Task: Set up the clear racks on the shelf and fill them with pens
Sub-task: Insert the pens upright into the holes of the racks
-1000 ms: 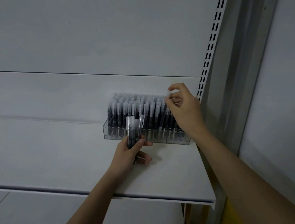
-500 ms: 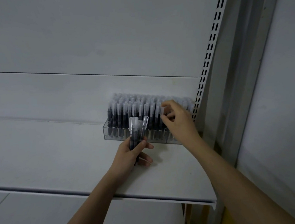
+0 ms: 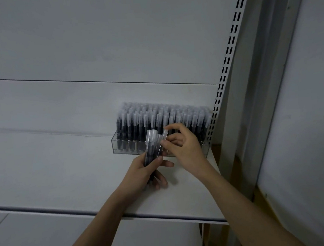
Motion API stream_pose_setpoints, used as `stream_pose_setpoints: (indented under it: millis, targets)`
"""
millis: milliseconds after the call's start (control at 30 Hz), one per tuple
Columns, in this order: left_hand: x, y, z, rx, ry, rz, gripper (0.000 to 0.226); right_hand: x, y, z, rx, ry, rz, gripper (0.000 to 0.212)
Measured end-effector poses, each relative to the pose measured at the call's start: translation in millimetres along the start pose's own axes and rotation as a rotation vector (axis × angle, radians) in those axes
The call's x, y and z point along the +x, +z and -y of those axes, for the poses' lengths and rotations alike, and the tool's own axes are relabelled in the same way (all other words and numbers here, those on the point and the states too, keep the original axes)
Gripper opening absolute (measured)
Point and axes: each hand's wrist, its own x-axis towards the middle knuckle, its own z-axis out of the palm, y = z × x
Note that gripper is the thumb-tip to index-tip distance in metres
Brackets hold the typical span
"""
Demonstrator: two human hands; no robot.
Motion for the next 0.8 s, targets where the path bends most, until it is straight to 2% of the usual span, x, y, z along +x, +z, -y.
stream_pose_setpoints:
  millis: [133,267,400,800]
  targets:
    - [1,0,3,-0.030,-0.006,-0.040,0.022,8,-12,8,-0.058,-0.056,-0.064,0.029]
    - [4,-1,6,0.055,0.023,-0.144,0.018,22,-32,25,-0.087,-0.142,-0.216,0.030]
    - [4,-3,8,0.093,0.066,-0.190,0.015,33,-49,36,-0.229,-0.235,-0.325,0.032]
    - [2,0,2,0.119,0.046,-0.172,0.029,40,-49,23,-0.512,-0.294,-0.318,0.031]
